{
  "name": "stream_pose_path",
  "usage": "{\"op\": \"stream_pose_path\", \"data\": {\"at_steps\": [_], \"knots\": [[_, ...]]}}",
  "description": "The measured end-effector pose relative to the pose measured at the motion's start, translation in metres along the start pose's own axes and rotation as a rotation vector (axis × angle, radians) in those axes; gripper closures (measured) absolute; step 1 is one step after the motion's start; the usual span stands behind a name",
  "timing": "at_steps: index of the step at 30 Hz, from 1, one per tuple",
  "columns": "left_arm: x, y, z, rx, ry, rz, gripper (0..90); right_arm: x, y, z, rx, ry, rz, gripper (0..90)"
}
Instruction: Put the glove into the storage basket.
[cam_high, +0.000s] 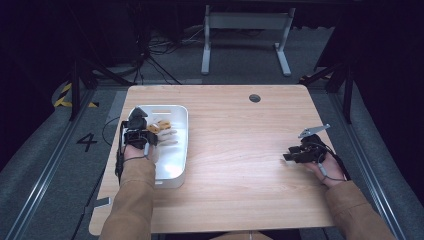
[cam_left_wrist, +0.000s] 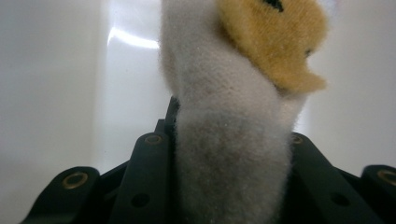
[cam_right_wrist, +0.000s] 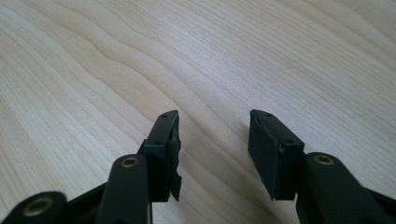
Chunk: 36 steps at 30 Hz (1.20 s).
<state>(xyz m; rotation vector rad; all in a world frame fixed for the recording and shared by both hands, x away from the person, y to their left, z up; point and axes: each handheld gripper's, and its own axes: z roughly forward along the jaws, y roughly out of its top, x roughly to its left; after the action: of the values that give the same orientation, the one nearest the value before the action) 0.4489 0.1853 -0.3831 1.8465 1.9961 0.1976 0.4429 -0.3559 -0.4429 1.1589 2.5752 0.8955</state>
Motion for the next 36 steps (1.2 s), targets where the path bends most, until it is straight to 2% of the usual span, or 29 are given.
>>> {"op": "stream_pose_path", "data": {"at_steps": [6,12,21,25,36], "knots": [[0.001,-0.002,0.009,0.012,-0.007,-0.021,69.0,0.000,0.000,-0.001,-0.008,0.001,-0.003,53.8],[0.002,-0.005,0.014,0.030,-0.001,-0.019,68.5,0.000,0.000,-0.002,-0.014,-0.001,-0.005,53.8],[0.010,-0.009,0.024,0.084,-0.007,-0.044,66.2,0.000,0.000,-0.002,-0.014,-0.003,-0.007,53.6],[0.009,-0.009,0.026,0.097,-0.007,-0.054,64.8,0.000,0.000,-0.002,-0.014,-0.003,-0.008,53.6],[0.006,-0.007,0.032,0.152,0.002,-0.036,62.1,-0.001,-0.001,-0.001,-0.011,-0.007,-0.005,53.3]]}}
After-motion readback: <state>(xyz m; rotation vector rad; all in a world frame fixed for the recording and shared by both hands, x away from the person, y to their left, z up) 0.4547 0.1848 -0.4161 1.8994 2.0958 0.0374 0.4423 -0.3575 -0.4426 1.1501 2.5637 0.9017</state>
